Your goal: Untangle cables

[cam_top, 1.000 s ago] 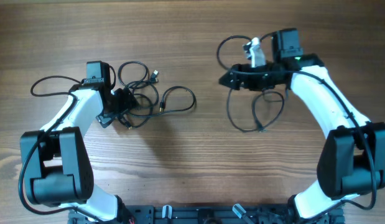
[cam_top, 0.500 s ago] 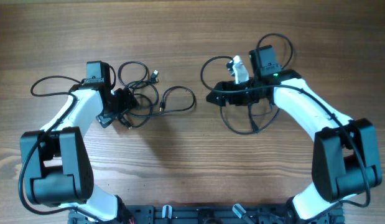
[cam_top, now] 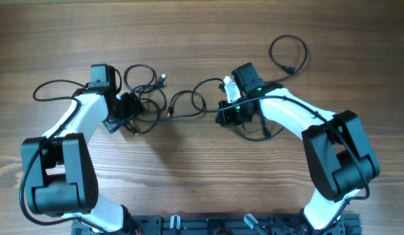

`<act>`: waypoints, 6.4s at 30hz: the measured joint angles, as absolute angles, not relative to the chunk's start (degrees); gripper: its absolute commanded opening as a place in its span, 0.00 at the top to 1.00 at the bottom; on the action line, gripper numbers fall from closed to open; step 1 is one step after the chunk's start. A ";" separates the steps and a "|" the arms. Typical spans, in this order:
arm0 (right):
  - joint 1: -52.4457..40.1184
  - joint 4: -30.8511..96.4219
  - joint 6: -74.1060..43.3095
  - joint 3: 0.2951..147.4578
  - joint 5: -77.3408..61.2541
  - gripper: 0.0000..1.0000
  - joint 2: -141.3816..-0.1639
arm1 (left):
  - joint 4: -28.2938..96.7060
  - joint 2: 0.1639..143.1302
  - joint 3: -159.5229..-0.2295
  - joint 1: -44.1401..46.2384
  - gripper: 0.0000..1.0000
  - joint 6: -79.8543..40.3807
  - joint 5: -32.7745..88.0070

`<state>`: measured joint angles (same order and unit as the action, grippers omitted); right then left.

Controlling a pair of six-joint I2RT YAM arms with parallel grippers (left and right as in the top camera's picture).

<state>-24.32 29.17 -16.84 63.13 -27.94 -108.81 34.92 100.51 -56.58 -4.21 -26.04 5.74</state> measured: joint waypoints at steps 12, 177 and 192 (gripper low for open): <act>-7.94 40.97 -14.81 63.99 0.08 0.96 -107.68 | 34.92 100.51 -56.58 -4.21 0.20 -26.04 6.11; -5.63 35.11 -24.77 62.96 -36.86 0.85 -108.79 | 32.21 106.54 -67.46 9.45 0.89 -26.22 8.01; -31.22 18.04 -33.45 68.88 -42.61 0.58 -102.45 | 28.64 111.33 -67.46 9.45 0.85 -26.22 8.01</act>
